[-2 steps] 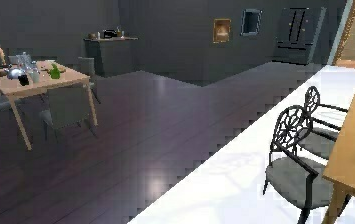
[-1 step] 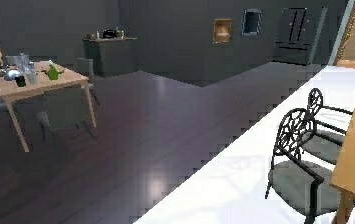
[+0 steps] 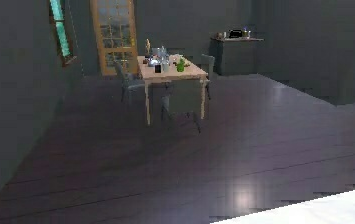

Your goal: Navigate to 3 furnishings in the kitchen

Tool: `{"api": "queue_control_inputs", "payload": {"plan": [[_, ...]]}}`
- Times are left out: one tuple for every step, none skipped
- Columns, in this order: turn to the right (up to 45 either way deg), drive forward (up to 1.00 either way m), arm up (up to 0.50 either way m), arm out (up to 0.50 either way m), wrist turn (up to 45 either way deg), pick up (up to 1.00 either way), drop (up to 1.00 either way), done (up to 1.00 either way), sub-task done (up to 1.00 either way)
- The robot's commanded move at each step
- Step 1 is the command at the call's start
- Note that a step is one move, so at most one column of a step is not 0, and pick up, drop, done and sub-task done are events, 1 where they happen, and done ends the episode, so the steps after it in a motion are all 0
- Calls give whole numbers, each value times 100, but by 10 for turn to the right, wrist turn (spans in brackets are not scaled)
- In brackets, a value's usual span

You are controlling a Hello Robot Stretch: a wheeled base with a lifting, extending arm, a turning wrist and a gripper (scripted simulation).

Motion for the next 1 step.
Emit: {"api": "queue_control_inputs", "payload": {"plan": [[0, 100, 0, 0, 0, 0, 0, 0, 0]]}}
